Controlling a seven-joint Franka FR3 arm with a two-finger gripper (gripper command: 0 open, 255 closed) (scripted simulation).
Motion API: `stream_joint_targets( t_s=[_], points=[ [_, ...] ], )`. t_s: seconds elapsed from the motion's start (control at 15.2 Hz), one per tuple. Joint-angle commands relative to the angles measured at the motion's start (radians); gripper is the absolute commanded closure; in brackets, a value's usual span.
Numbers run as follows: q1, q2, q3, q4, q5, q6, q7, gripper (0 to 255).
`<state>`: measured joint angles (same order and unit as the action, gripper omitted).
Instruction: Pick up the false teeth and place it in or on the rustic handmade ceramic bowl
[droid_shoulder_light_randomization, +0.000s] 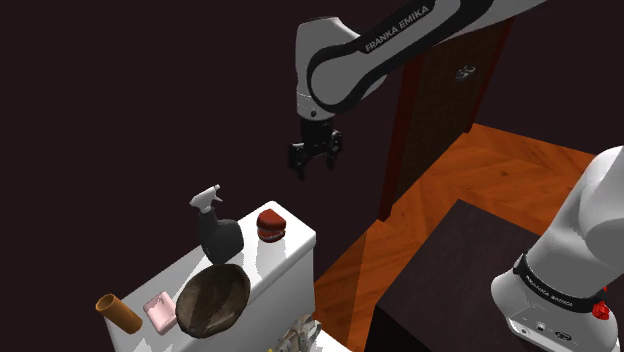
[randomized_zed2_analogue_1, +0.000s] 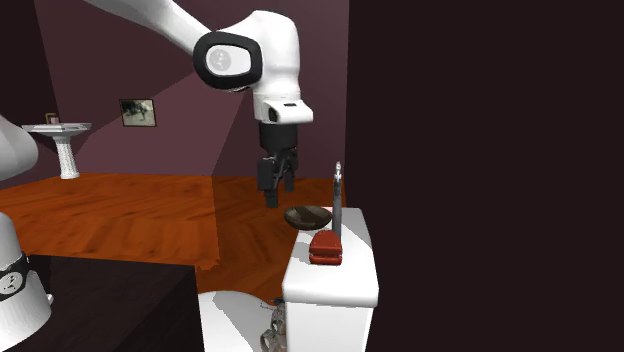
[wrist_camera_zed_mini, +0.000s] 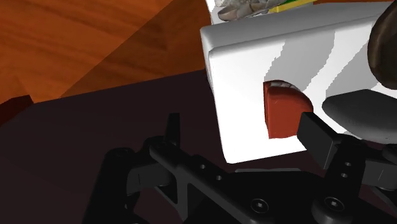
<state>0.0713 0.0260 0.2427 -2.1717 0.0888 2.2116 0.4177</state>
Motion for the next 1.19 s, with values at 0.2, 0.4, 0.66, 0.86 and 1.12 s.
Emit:
stream_joint_targets(
  t_s=[0.2, 0.4, 0.66, 0.86, 1.12],
  points=[
    [0.029, 0.198, 0.013, 0.145, -0.042, 0.042, 0.06, 0],
    [0.054, 0.316, 0.013, 0.246, -0.067, 0.053, 0.094, 0],
    [0.094, 0.476, 0.007, 0.402, -0.096, 0.05, 0.13, 0],
    [0.126, 0.599, 0.0, 0.538, -0.112, 0.033, 0.151, 0],
    [0.132, 0.628, -0.004, 0.54, -0.116, 0.06, 0.154, 0]
  ],
)
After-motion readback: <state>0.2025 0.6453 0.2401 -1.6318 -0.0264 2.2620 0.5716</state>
